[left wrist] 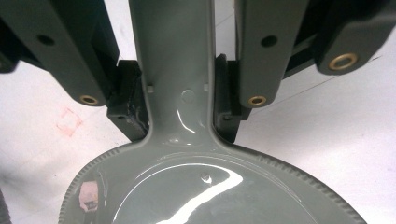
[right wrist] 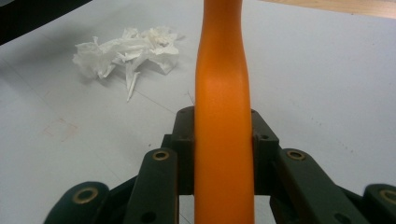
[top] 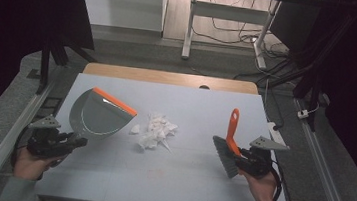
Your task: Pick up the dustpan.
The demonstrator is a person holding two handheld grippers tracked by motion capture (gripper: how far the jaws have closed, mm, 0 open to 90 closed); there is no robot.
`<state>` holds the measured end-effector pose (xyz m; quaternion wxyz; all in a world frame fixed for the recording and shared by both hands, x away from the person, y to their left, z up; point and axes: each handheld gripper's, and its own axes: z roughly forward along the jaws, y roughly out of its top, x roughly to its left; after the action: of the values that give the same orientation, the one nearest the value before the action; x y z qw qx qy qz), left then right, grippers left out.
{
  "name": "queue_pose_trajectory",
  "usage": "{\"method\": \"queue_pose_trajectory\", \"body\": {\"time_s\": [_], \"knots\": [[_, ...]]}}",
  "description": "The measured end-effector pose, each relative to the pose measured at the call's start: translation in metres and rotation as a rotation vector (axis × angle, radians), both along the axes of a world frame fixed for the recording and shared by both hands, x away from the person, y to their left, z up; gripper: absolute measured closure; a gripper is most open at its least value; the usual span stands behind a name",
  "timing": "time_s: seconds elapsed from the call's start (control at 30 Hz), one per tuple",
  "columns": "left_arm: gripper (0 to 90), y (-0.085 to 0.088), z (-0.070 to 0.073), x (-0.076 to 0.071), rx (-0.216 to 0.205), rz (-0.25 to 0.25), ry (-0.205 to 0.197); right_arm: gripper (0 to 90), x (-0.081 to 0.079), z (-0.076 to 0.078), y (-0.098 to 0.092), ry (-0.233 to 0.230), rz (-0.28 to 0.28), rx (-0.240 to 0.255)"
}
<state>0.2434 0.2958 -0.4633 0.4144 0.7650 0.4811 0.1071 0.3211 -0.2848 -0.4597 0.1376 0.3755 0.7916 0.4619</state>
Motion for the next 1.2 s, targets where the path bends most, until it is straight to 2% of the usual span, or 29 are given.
{"method": "queue_pose_trajectory", "body": {"time_s": [0.47,0.9,1.2], "knots": [[61.0,-0.002,-0.001,-0.008,0.025,-0.101,0.021,69.9,0.0,0.0,0.002,-0.003,0.005,-0.004],[60.9,-0.005,-0.016,-0.017,0.075,-0.216,0.075,69.9,0.0,-0.001,0.004,0.001,0.008,-0.01],[60.9,-0.008,-0.027,-0.02,0.095,-0.268,0.113,69.9,0.0,-0.001,0.006,-0.003,0.012,-0.012]]}}
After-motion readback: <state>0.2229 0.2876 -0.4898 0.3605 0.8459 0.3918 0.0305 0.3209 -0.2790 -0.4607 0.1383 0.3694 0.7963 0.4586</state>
